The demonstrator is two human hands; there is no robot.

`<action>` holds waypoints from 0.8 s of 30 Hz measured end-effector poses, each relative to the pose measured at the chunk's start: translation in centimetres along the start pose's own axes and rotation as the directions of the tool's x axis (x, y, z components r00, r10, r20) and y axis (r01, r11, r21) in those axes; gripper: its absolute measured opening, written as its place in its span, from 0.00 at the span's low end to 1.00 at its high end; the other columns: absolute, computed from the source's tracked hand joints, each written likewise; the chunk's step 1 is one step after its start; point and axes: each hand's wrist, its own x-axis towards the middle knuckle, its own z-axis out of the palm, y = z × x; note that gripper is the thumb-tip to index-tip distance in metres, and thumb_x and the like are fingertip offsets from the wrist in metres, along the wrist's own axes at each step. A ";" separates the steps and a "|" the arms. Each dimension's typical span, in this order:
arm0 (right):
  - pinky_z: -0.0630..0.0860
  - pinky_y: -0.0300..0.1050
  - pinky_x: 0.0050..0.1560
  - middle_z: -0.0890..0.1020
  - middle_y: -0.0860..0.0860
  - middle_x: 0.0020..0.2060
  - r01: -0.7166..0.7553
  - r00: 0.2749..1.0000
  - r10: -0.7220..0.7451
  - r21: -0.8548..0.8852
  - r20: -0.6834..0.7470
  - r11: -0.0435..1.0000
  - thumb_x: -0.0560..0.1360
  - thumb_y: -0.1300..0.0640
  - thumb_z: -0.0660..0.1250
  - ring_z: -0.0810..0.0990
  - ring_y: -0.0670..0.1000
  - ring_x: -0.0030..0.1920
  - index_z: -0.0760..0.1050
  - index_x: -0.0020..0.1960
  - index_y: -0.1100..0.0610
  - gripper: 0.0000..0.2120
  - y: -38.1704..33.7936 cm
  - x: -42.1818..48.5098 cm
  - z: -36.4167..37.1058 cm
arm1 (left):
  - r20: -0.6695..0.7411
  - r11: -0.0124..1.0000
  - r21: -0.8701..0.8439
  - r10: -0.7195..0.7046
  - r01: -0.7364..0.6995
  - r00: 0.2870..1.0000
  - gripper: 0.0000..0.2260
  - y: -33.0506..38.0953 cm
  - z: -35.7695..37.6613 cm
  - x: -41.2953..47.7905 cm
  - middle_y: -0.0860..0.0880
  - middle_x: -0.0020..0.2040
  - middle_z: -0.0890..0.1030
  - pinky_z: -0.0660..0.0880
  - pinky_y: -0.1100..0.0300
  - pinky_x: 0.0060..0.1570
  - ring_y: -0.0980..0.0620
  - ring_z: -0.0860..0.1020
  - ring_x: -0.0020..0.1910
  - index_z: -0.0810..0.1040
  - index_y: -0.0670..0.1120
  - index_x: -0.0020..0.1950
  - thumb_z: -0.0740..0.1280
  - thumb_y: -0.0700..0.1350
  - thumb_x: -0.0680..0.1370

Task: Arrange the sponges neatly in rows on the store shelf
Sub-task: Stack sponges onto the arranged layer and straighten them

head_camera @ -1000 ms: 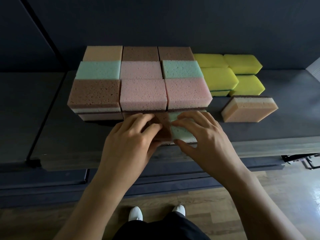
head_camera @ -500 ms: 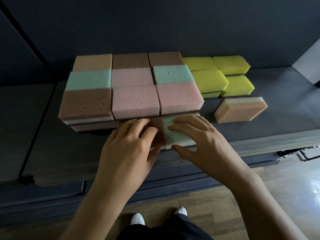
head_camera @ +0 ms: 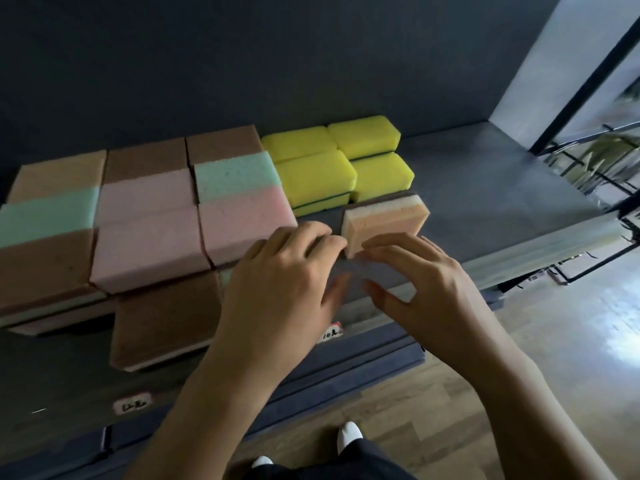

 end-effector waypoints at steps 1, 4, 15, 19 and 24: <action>0.79 0.50 0.54 0.81 0.46 0.57 -0.017 1.000 0.017 -0.005 0.004 1.000 0.73 0.56 0.74 0.79 0.50 0.57 0.81 0.59 0.53 0.14 0.8 -0.2 -0.5 | 0.000 1.000 0.001 0.005 -0.005 1.000 0.15 0.5 0.6 0.8 0.51 0.58 0.79 0.76 0.55 0.51 0.50 0.77 0.55 0.78 0.47 0.60 0.71 0.50 0.75; 0.79 0.51 0.54 0.80 0.44 0.58 -0.070 0.997 0.071 -0.014 0.030 0.997 0.74 0.54 0.73 0.79 0.49 0.58 0.80 0.60 0.51 0.15 2.9 -0.6 -1.9 | 0.003 1.000 -0.003 -0.004 0.004 1.000 0.18 1.9 2.1 3.2 0.50 0.62 0.77 0.75 0.56 0.55 0.50 0.76 0.59 0.76 0.47 0.63 0.69 0.50 0.76; 0.73 0.47 0.63 0.72 0.50 0.68 -0.030 0.999 0.030 -0.011 -0.011 0.999 0.72 0.56 0.75 0.70 0.53 0.69 0.73 0.69 0.53 0.27 7.3 1.4 -4.4 | 0.097 0.997 0.026 -0.070 0.068 0.993 0.25 4.0 5.0 7.2 0.50 0.61 0.76 0.75 0.56 0.48 0.48 0.76 0.57 0.72 0.47 0.70 0.72 0.45 0.74; 0.74 0.48 0.64 0.73 0.50 0.68 0.010 0.999 -0.013 0.068 0.045 0.998 0.71 0.55 0.76 0.72 0.51 0.67 0.71 0.70 0.53 0.30 7.8 2.3 -4.6 | 0.037 1.000 0.018 -0.001 0.001 0.999 0.27 5.0 3.7 6.4 0.50 0.61 0.77 0.76 0.56 0.49 0.49 0.77 0.57 0.73 0.47 0.68 0.75 0.39 0.70; 0.77 0.46 0.54 0.77 0.47 0.61 0.085 0.994 -0.096 0.207 0.044 0.975 0.69 0.59 0.77 0.78 0.47 0.57 0.74 0.66 0.54 0.27 6.7 2.6 -5.1 | -0.040 1.000 0.013 -0.002 0.002 0.999 0.28 5.0 2.4 4.8 0.50 0.61 0.77 0.79 0.52 0.52 0.48 0.77 0.57 0.74 0.47 0.68 0.76 0.39 0.70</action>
